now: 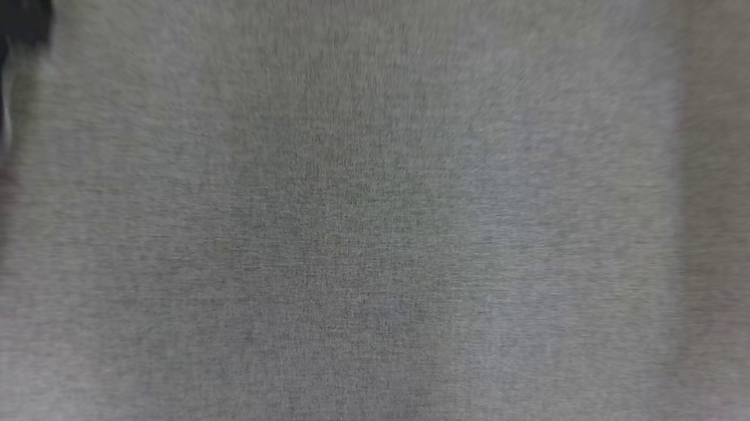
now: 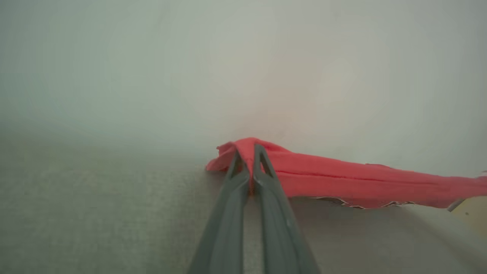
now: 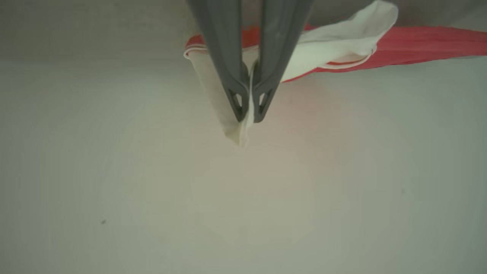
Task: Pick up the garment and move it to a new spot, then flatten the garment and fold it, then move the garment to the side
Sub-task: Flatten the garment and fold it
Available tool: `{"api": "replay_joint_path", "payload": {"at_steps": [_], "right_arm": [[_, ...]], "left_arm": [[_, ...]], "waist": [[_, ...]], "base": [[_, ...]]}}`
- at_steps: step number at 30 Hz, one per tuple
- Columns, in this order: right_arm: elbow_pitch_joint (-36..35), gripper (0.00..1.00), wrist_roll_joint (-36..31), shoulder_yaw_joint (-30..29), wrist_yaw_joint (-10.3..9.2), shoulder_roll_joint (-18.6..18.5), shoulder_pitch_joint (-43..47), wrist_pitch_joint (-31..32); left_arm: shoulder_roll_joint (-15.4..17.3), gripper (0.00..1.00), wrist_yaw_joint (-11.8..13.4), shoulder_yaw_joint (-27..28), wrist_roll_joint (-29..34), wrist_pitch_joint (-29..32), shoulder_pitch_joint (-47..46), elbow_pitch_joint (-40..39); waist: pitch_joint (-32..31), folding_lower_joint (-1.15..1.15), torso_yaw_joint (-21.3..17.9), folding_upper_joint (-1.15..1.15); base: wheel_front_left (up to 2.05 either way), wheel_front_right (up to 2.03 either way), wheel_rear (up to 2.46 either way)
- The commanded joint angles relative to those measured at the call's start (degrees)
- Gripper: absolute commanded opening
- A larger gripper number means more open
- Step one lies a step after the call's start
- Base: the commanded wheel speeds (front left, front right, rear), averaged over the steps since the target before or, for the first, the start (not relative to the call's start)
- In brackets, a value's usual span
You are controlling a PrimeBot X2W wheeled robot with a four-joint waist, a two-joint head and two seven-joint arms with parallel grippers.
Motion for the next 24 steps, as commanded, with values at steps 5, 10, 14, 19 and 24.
{"api": "replay_joint_path", "payload": {"at_steps": [5,10,14,19,24], "right_arm": [[-7.0,0.00,-0.4,-8.7,-0.16,3.7,20.7,13.1],[-14.8,0.00,-5.2,-14.9,-0.16,9.5,36.9,20.7],[-17.8,0.00,-8.4,-17.7,-0.16,12.5,42.9,22.8],[-20.2,0.00,-11.5,-21.8,-0.16,15.9,49.1,25.3],[-21.4,0.00,-12.7,-25.4,-0.17,17.2,54.1,27.0]], "left_arm": [[1.0,0.00,0.1,-2.0,-2.4,-0.2,13.7,-2.3],[-0.2,0.00,0.1,-2.7,-4.2,-0.2,25.0,-3.1],[-2.1,0.00,0.3,-1.4,-4.6,-0.2,30.6,-3.8],[-4.2,0.00,0.9,-0.7,-2.4,-0.2,37.9,-5.3],[-6.4,0.00,2.2,0.6,-1.1,-0.2,44.8,-7.4]], "waist": [[-13.1,0.01,0.4,0.00],[-18.6,0.01,0.1,0.00],[-21.1,0.01,0.2,0.00],[-24.5,0.01,0.7,0.00],[-27.9,0.01,1.1,0.00]], "base": [[0.00,0.00,0.00],[0.00,0.00,0.00],[0.00,0.00,0.00],[0.00,0.00,0.00],[0.00,0.00,0.00]]}}
